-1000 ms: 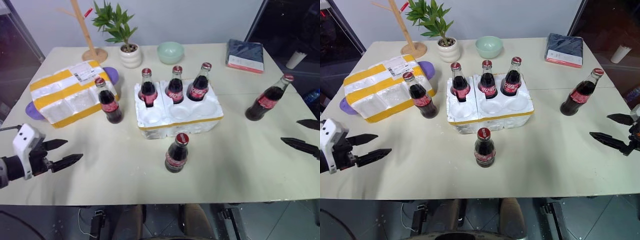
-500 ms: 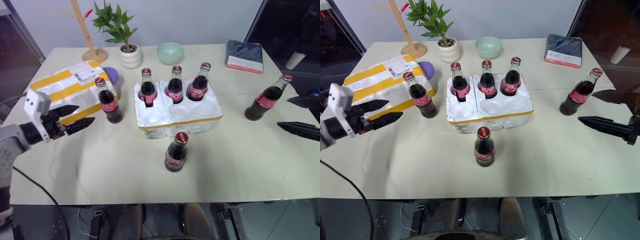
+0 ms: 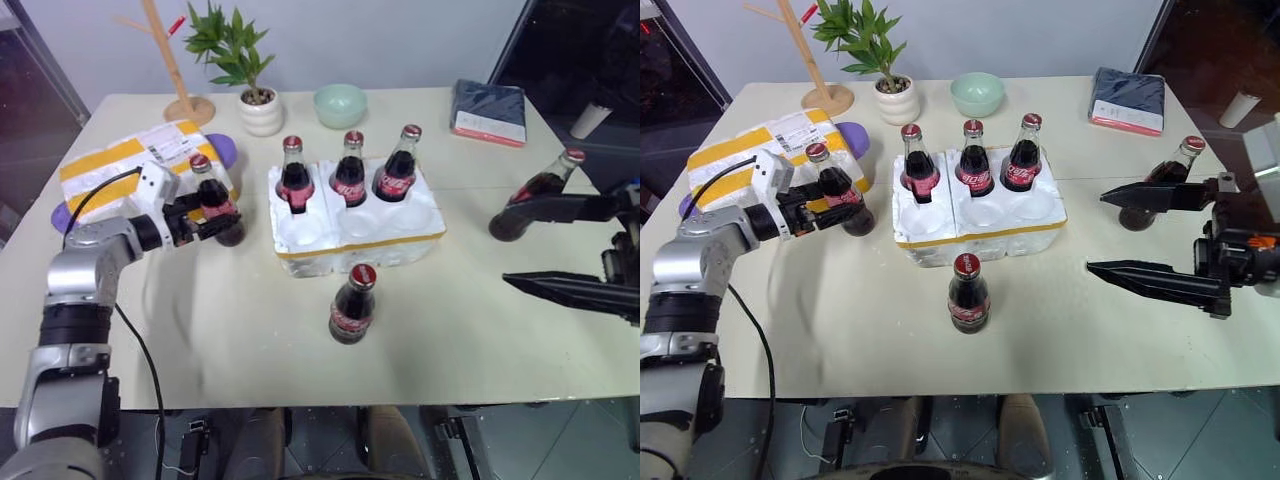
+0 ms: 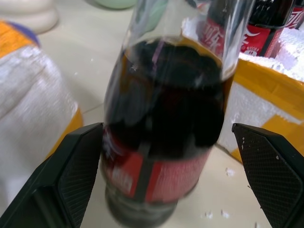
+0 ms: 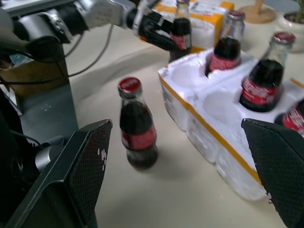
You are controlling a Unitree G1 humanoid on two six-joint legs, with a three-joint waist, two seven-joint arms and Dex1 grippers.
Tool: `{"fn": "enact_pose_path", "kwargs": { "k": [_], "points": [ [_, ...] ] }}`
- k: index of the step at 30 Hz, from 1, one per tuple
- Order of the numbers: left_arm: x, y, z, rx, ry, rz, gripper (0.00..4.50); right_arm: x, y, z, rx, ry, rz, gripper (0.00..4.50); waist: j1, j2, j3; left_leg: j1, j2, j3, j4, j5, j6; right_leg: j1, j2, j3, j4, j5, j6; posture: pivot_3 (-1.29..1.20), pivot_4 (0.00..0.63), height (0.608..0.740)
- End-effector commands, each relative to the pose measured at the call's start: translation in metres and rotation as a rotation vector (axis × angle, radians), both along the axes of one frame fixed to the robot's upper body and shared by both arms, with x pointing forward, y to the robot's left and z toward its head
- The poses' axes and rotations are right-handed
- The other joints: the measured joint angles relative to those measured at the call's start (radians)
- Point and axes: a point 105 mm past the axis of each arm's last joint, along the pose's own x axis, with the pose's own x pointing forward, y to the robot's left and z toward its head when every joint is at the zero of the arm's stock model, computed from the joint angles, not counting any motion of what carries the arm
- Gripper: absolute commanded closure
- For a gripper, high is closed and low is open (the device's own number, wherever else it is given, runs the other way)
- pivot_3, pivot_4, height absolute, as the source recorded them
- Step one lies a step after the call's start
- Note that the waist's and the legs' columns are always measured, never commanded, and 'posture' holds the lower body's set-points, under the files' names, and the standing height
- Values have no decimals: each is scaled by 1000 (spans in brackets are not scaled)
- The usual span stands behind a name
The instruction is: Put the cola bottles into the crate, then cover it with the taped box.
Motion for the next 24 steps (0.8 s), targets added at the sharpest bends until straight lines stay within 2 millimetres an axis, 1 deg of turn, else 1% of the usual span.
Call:
{"fn": "enact_pose_path", "kwargs": {
  "k": [1,3,4,6,8,10,12,14,18,19,22,24],
  "points": [
    [6,2,10,23,-51,8,22,-5,8,8,1,-45,21,0,0,0,0,0,0,0,0,0,0,0,0,0,0,0,0,0,150,739],
    [7,1,11,19,-56,2,22,-3,9,8,2,-45,18,0,1,0,0,0,0,0,0,0,0,0,0,0,0,0,0,0,150,739],
    [7,1,11,16,-58,-4,261,-3,10,8,2,-44,15,0,1,0,0,0,0,0,0,0,0,0,0,0,0,0,0,0,150,739],
    [4,2,14,5,-60,-17,877,-1,10,7,2,-45,8,0,1,0,0,0,0,0,0,0,0,0,0,0,0,0,0,0,150,739],
    [1,4,19,-1,-61,-27,1764,1,10,7,5,-45,-3,0,1,0,0,0,0,0,0,0,0,0,0,0,0,0,0,0,150,739],
    [-2,6,26,-7,-58,-38,1765,3,10,7,8,-45,-10,0,1,-1,0,0,0,0,0,0,0,0,0,0,0,0,0,0,150,739],
    [-8,8,39,-28,-56,-66,1765,4,10,6,9,-45,-13,0,-1,-2,1,-1,0,0,0,0,0,-1,0,0,0,0,0,0,150,739],
    [-16,4,57,-72,-45,-130,1765,6,11,5,10,-44,-18,0,-2,-4,2,-1,0,0,0,0,0,-2,0,0,0,0,0,0,150,739],
    [-41,-15,101,-178,-15,-329,1765,9,12,2,10,-47,-32,0,1,-8,5,-2,0,-1,0,0,0,-2,0,0,1,0,0,0,150,739],
    [-45,-18,108,-195,-14,-360,1765,10,12,2,11,-48,-35,0,4,-8,5,-2,0,-2,0,0,0,-2,0,-1,1,0,0,0,150,739],
    [-46,-37,138,-253,-42,-443,1765,13,10,0,11,-51,-55,0,6,-9,6,-3,0,-3,1,0,0,-1,0,-2,0,0,0,0,150,739],
    [-43,-51,148,-259,-63,-478,1765,16,8,-5,2,-52,-73,0,5,-9,5,-3,-1,-3,2,0,0,-1,0,-2,0,0,1,0,150,739]
  ]
}}
